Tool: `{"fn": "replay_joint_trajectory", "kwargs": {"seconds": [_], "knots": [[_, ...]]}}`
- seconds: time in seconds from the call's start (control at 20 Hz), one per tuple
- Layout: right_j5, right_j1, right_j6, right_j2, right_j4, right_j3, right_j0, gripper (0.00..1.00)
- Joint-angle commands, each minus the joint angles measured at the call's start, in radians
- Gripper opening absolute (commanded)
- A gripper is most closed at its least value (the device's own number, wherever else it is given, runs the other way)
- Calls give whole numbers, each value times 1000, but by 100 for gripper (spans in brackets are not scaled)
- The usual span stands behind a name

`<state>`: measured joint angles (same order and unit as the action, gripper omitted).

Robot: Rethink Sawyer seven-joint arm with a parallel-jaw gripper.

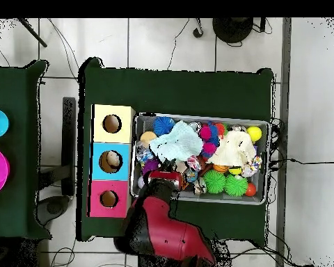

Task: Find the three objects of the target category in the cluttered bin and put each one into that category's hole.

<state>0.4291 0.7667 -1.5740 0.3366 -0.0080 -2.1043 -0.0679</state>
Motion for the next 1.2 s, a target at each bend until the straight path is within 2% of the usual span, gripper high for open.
{"fn": "replay_joint_trajectory", "kwargs": {"seconds": [0.05, 0.25, 0.45, 0.75, 1.2], "knots": [[-258, 160, -179, 67, 88, -111, -84, 0], [-325, 195, -187, 133, 112, -128, -155, 0], [-341, 203, -205, 173, 117, -141, -196, 0], [-329, 198, -225, 191, 121, -161, -219, 0], [-281, 170, -237, 164, 128, -168, -197, 0]]}}
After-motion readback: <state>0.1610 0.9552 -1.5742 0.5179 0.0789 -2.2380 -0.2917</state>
